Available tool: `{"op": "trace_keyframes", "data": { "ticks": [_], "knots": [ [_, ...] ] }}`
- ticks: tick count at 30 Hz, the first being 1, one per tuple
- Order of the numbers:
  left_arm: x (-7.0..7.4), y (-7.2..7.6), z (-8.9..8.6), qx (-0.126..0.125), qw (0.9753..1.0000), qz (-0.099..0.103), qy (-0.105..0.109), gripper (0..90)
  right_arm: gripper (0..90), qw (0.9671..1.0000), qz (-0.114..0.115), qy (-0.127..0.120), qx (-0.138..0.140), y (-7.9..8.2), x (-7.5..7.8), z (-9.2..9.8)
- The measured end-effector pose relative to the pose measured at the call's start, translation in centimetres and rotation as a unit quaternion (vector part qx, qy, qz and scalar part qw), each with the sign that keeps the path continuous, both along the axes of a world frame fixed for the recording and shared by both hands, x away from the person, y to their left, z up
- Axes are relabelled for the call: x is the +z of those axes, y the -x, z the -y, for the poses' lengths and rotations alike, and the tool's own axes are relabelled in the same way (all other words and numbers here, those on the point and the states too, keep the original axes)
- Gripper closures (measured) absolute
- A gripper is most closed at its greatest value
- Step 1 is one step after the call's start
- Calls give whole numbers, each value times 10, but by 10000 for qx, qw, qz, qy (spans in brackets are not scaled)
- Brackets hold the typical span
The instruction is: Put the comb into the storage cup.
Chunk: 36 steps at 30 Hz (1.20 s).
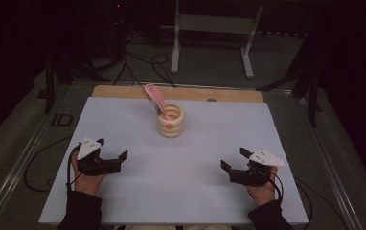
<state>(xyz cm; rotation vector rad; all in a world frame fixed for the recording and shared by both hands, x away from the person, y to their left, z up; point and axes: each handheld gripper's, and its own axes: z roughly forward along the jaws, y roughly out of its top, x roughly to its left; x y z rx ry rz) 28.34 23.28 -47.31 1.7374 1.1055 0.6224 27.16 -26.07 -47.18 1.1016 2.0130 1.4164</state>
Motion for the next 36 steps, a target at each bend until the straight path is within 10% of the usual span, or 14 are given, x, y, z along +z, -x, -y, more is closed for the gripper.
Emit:
{"op": "trace_keyframes", "data": {
  "ticks": [21,36],
  "knots": [
    [-2,37,-25,-79,9978,649,99,5,105,9987,435,-254,-113,10,9,19],
    [-4,36,-24,-31,9979,651,40,4,105,9973,721,10,-108,14,8,14]
  ]
}}
